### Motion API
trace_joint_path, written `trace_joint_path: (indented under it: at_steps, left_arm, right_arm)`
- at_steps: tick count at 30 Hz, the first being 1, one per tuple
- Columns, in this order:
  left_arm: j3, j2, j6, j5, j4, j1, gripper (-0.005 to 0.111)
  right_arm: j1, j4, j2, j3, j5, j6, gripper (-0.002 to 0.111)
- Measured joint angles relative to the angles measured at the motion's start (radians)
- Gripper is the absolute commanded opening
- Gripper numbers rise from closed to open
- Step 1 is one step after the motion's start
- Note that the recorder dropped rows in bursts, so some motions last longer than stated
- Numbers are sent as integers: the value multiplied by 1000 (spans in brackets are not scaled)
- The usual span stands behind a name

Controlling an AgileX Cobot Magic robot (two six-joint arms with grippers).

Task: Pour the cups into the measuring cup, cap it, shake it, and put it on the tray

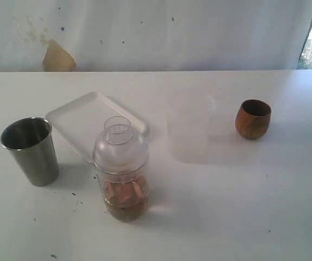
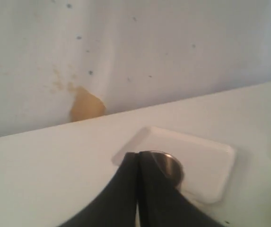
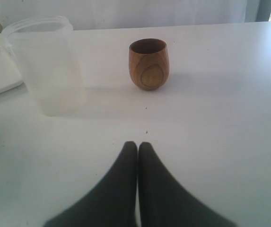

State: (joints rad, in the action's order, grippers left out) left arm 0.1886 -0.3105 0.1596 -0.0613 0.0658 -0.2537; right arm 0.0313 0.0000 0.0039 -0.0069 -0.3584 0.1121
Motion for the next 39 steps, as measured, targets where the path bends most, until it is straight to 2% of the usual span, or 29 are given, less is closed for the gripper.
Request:
trace_joint_path:
  at_steps: [7,10,28,39]
  left_arm:
    - [-58,195,0,-25,-2,201,0]
    - [-60,238,0,-25,-2,244,0]
    - [-60,307,0,-21,-11,310,0]
    - [-184,307,0,16,-16,312,0]
  right_arm:
    - [0,0,0,0,0,0,0]
    - [0,0,0,0,0,0,0]
    - [0,0,0,0,0,0,0]
    - [0,0,0,0,0,0,0]
